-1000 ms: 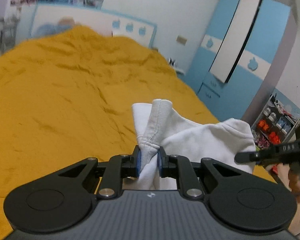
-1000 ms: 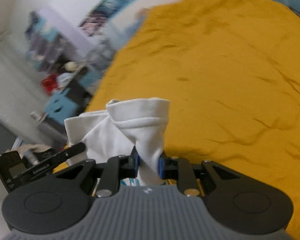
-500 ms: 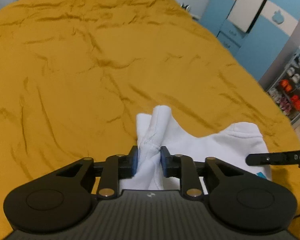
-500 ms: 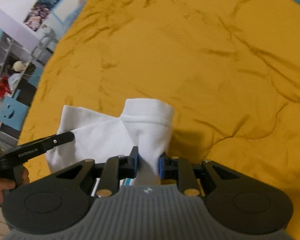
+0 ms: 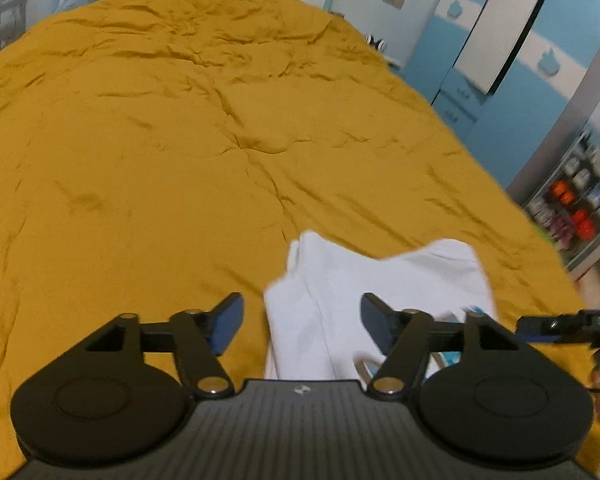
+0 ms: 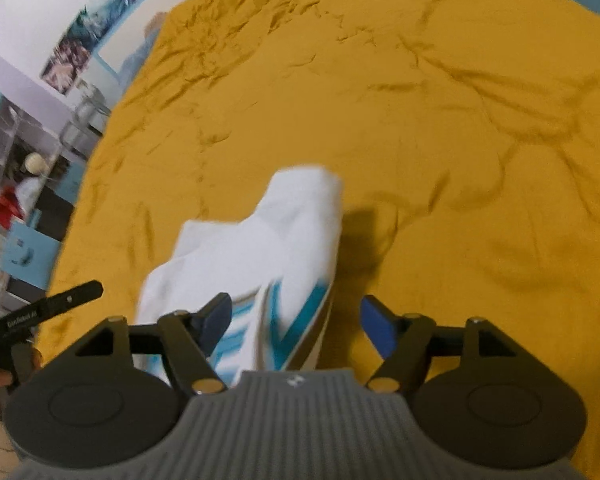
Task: Fold small clothes
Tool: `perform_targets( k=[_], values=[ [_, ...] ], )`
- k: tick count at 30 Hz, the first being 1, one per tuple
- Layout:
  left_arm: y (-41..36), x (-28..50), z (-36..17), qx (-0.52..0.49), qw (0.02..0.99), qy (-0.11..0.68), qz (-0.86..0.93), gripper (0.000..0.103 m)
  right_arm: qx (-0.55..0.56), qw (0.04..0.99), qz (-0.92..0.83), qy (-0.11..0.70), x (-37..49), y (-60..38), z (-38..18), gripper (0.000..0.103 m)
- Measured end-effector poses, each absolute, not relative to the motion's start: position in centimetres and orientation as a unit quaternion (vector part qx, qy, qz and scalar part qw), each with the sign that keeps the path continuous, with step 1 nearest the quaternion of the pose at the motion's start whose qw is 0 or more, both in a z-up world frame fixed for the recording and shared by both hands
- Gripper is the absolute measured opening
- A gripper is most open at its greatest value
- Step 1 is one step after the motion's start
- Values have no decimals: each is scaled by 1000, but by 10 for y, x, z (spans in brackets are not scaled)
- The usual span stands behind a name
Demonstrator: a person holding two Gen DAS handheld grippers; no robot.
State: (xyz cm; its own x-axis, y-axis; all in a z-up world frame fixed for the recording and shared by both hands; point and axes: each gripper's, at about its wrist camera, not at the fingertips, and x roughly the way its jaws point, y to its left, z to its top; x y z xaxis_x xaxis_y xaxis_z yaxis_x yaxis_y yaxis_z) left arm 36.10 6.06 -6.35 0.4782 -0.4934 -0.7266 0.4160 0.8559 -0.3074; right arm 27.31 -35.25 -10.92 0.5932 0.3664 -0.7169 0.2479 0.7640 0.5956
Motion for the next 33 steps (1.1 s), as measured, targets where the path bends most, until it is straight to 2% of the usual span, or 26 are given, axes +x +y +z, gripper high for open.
perform_targets(
  k=[5,11,18,22,25,26,27,28,30,33],
  values=[
    [104,315,-64,-109,846,452,-260,87,377,806,57,453,211,-330,-106,73],
    [144,276,-105,-233,818,471,-235,87,423,777,69,462,163,-302,-121,73],
    [153,261,-160,-372,765,484,-206,88,486,744,62,454,149,-295,-150,74],
    [143,267,-180,-386,761,483,-194,87,508,732,58,451,151,-294,-169,74],
    [136,274,-185,-380,772,473,-189,77,511,734,63,443,149,-287,-174,74],
    [136,275,-187,-383,772,471,-188,71,510,735,69,442,149,-286,-173,69],
    [136,278,-187,-388,771,469,-189,60,511,734,75,441,149,-283,-173,64],
    [135,278,-187,-388,771,469,-188,56,513,732,79,441,147,-281,-173,56],
    [132,279,-182,-374,780,466,-188,41,499,742,77,441,145,-278,-167,46],
    [131,272,-165,-367,792,451,-189,31,481,759,80,432,145,-280,-149,27]
  ],
)
